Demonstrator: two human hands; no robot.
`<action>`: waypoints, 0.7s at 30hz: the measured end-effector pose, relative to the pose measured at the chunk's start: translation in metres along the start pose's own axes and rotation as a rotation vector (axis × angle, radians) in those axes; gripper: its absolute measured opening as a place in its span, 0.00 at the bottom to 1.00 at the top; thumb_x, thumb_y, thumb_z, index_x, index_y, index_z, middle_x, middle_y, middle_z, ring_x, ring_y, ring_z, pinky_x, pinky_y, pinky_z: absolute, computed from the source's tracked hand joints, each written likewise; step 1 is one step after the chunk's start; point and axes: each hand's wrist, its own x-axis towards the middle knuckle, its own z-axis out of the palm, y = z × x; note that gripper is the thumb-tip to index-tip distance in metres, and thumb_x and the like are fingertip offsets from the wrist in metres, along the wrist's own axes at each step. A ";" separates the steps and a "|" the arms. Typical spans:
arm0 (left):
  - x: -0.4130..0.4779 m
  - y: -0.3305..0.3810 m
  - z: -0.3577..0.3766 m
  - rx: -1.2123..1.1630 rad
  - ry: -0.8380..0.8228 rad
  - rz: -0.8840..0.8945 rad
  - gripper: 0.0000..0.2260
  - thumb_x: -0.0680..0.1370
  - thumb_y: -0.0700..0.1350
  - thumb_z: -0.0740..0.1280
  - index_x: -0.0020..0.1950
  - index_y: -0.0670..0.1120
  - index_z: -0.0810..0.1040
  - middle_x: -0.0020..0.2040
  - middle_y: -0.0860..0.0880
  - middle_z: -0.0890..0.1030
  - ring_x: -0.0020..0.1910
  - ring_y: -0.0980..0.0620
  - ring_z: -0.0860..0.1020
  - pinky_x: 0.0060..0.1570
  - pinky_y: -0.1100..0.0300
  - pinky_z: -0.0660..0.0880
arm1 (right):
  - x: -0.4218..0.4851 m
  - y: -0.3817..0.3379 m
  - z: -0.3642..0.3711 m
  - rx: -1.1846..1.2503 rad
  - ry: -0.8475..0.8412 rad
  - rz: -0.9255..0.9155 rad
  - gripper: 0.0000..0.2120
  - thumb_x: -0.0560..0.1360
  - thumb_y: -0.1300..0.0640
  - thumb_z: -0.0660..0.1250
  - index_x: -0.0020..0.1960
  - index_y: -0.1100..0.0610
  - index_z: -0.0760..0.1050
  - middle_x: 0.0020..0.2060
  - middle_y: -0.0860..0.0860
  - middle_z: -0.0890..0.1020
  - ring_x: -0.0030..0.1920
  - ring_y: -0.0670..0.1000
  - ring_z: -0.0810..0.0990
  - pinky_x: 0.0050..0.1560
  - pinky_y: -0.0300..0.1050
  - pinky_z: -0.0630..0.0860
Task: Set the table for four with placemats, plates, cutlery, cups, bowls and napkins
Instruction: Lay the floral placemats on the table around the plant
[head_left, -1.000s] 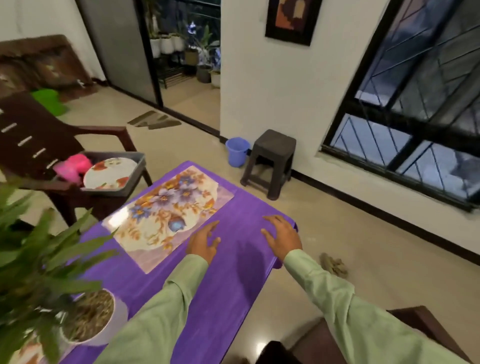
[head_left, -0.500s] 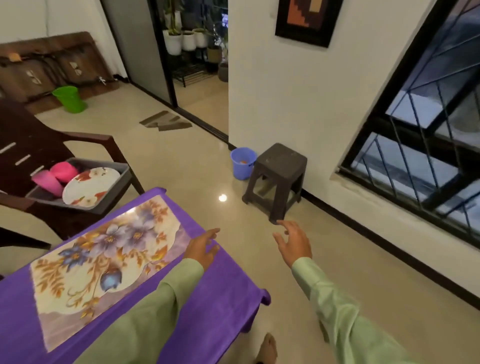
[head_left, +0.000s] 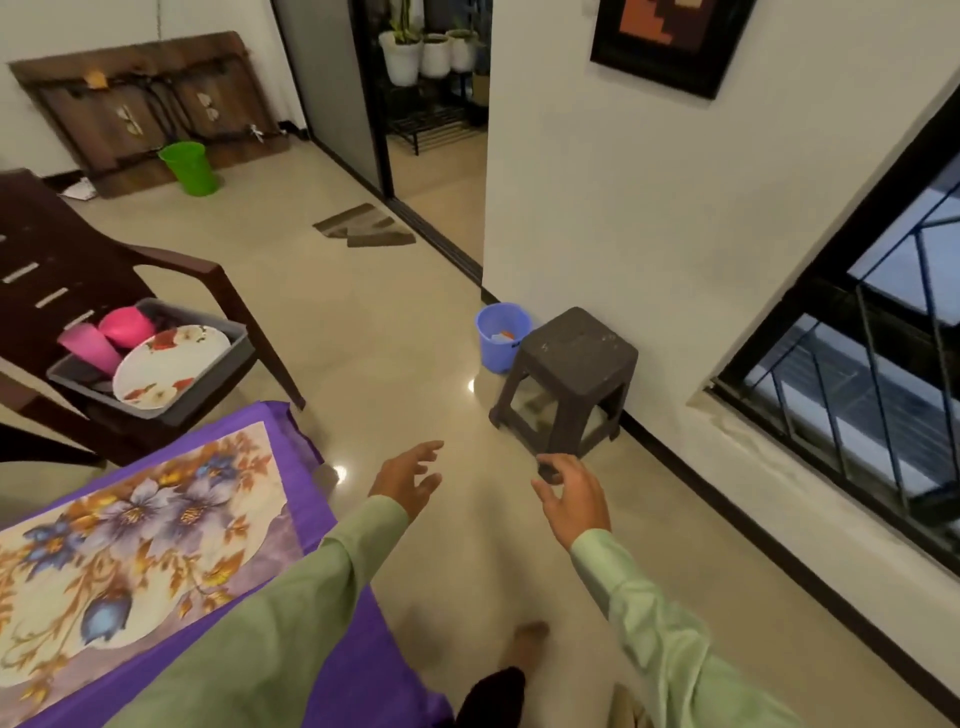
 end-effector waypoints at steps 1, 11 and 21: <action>0.012 0.004 0.002 0.006 0.011 -0.006 0.20 0.76 0.37 0.70 0.65 0.53 0.77 0.53 0.51 0.79 0.49 0.50 0.79 0.57 0.50 0.77 | 0.014 0.002 -0.003 0.001 -0.013 -0.011 0.14 0.76 0.55 0.70 0.62 0.52 0.78 0.58 0.47 0.78 0.57 0.50 0.79 0.59 0.50 0.77; 0.128 0.048 0.007 -0.048 0.188 -0.064 0.19 0.77 0.40 0.69 0.67 0.52 0.75 0.57 0.50 0.79 0.54 0.49 0.79 0.58 0.53 0.76 | 0.175 -0.018 -0.028 -0.078 -0.184 -0.194 0.16 0.76 0.56 0.69 0.63 0.54 0.77 0.60 0.49 0.79 0.59 0.51 0.78 0.63 0.42 0.71; 0.203 0.054 -0.044 -0.089 0.384 -0.200 0.20 0.77 0.40 0.69 0.67 0.54 0.75 0.58 0.51 0.80 0.52 0.52 0.78 0.55 0.57 0.76 | 0.323 -0.085 0.009 -0.029 -0.362 -0.327 0.17 0.77 0.56 0.69 0.65 0.51 0.76 0.62 0.48 0.78 0.51 0.46 0.76 0.53 0.37 0.69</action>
